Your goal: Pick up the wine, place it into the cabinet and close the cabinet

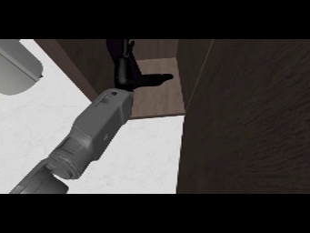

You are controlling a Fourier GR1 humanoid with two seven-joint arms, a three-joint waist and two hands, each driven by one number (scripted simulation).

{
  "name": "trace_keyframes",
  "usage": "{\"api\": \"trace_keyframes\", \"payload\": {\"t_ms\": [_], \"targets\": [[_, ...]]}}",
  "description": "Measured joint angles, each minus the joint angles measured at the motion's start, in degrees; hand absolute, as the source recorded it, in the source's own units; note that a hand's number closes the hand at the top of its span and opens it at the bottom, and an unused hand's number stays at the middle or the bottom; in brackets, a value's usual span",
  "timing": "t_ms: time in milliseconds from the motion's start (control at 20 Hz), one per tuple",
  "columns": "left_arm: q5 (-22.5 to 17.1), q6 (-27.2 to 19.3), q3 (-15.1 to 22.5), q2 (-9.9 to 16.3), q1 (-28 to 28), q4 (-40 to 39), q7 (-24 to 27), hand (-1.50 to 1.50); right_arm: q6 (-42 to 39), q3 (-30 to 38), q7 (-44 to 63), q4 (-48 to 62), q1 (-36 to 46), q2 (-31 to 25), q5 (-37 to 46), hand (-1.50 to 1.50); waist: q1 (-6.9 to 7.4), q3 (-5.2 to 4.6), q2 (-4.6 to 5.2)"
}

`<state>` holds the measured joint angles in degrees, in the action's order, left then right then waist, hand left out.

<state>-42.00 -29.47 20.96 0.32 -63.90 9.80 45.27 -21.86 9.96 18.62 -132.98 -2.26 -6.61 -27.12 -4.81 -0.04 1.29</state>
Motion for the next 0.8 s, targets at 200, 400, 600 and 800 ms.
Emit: {"api": "trace_keyframes", "payload": {"t_ms": [200,400,600,800], "targets": [[-1.22,0.14,1.85,0.07,3.63,5.66,1.07,-1.50,1.08,-0.24,0.97,-0.37,0.50,-0.07,0.30,-1.50,0.59,0.02,-0.44],[-3.07,-2.69,6.32,0.01,8.31,14.05,0.02,-1.50,1.80,0.07,1.52,-0.53,-0.01,-0.08,0.55,-1.50,1.74,0.03,-0.92],[-4.31,-6.38,11.06,-0.03,13.62,23.05,-1.18,-1.50,1.69,-0.73,0.67,-1.03,-1.89,0.89,0.94,-1.50,2.89,0.05,-1.25],[-5.09,-10.25,15.31,-0.03,19.21,32.70,-1.99,-1.50,2.98,-0.96,0.93,-1.03,-1.67,1.06,1.31,-1.50,3.79,0.05,-1.44]]}}
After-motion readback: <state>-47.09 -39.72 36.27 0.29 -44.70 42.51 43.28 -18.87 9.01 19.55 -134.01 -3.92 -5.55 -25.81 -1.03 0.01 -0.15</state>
